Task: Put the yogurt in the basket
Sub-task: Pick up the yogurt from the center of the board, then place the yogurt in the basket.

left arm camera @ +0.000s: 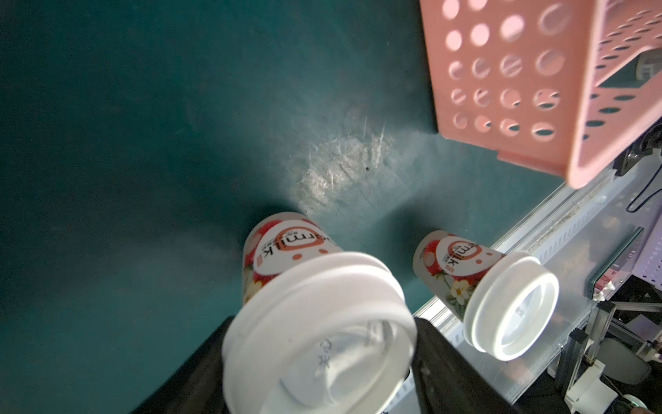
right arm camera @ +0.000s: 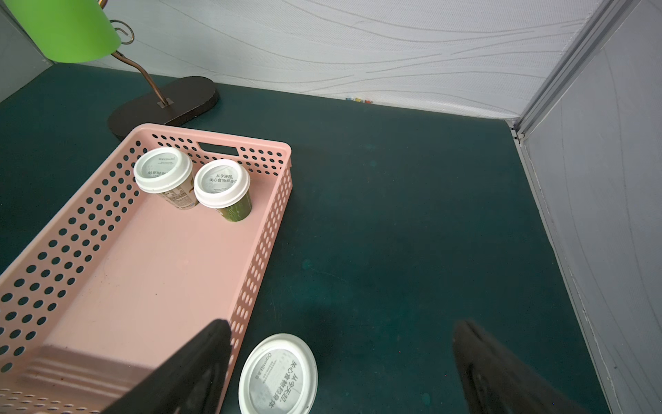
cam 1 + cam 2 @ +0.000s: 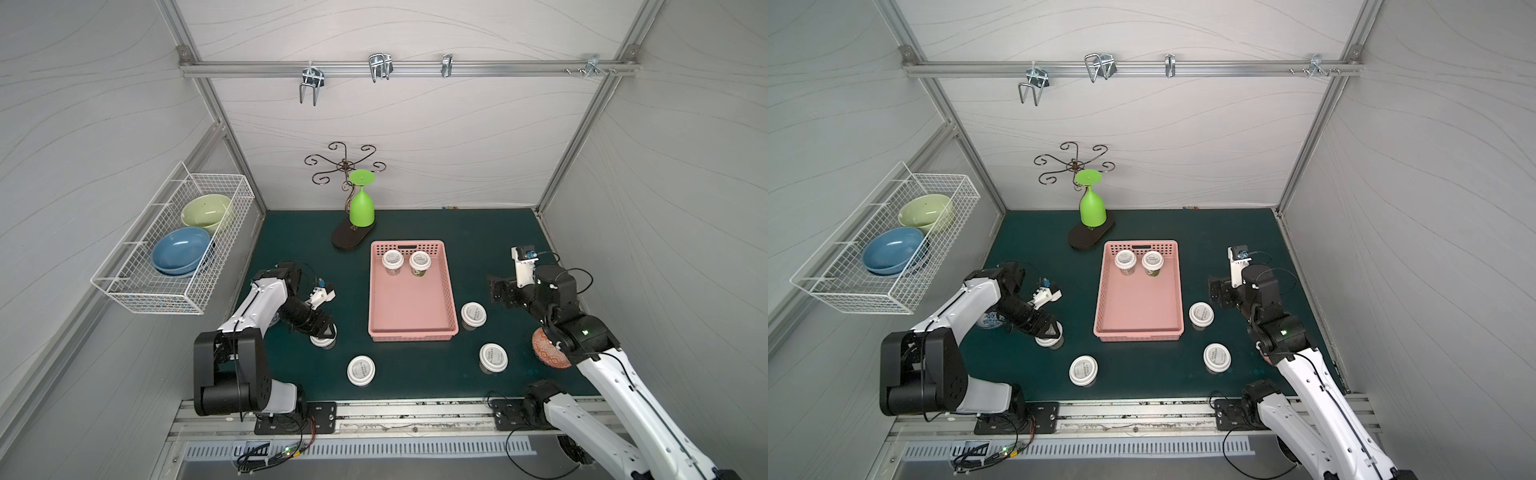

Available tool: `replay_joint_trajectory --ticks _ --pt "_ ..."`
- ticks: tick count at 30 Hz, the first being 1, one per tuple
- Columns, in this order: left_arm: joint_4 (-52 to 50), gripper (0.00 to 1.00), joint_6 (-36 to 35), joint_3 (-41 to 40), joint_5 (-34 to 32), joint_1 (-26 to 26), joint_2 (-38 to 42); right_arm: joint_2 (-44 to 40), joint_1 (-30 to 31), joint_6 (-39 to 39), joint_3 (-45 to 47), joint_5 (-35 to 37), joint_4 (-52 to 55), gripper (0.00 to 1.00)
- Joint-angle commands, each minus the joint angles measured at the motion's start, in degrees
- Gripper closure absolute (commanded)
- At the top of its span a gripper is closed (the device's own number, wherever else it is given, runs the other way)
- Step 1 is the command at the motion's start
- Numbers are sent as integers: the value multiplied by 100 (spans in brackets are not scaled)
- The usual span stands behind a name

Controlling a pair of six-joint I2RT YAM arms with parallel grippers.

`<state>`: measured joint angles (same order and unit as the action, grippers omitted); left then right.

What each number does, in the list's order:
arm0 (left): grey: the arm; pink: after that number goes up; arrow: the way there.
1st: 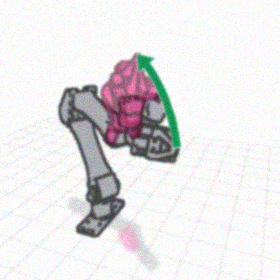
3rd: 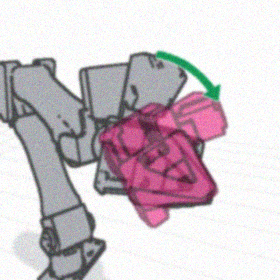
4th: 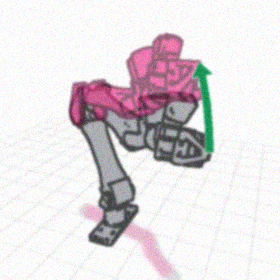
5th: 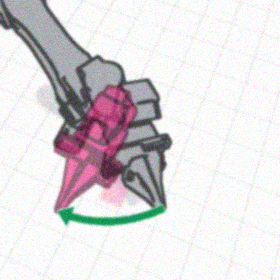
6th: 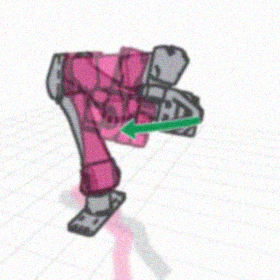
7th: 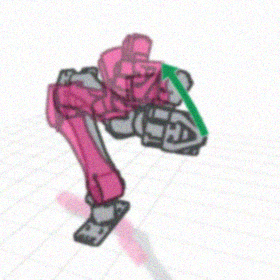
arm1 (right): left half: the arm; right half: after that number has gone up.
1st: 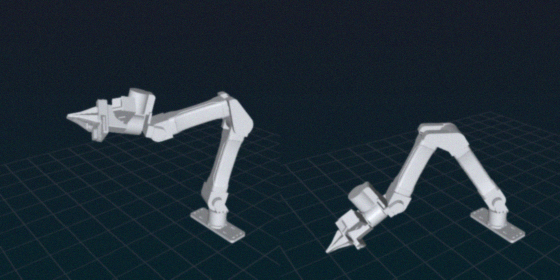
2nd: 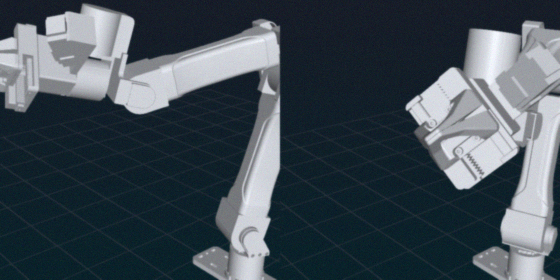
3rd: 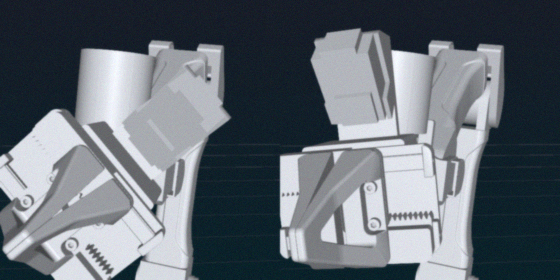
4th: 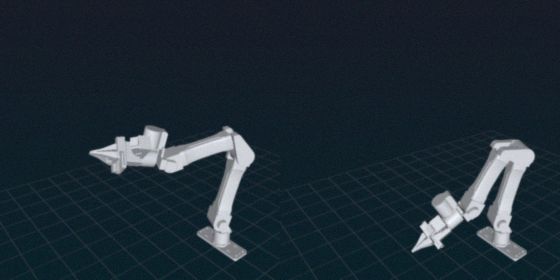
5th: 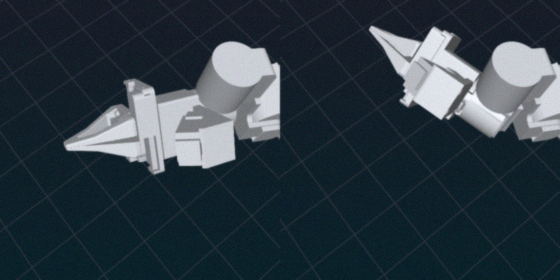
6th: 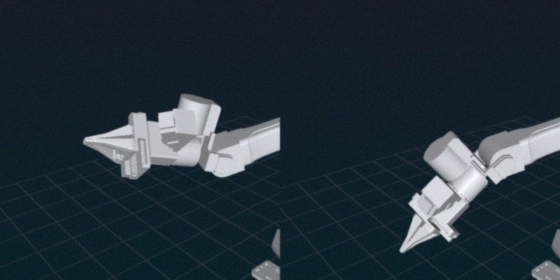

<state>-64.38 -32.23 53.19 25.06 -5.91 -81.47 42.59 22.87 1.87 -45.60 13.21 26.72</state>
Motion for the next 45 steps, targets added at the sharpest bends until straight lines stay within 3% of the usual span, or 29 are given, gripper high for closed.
replay_joint_trajectory --ticks 1,7,20,32,45 --pt "-231 25 120 536 403 -15 105 -80 39 -24 95 86 -174 1" --pt "-330 26 519 1376 632 219 -83 -154 40 -22 174 137 -218 1" --pt "-165 26 1555 3302 615 1654 -1179 -249 43 2 242 159 -264 1" --pt "253 26 1924 4179 246 2665 -2223 -304 44 19 283 187 -290 1" --pt "613 26 2358 4963 -149 3274 -3525 -278 68 33 319 151 -308 1"
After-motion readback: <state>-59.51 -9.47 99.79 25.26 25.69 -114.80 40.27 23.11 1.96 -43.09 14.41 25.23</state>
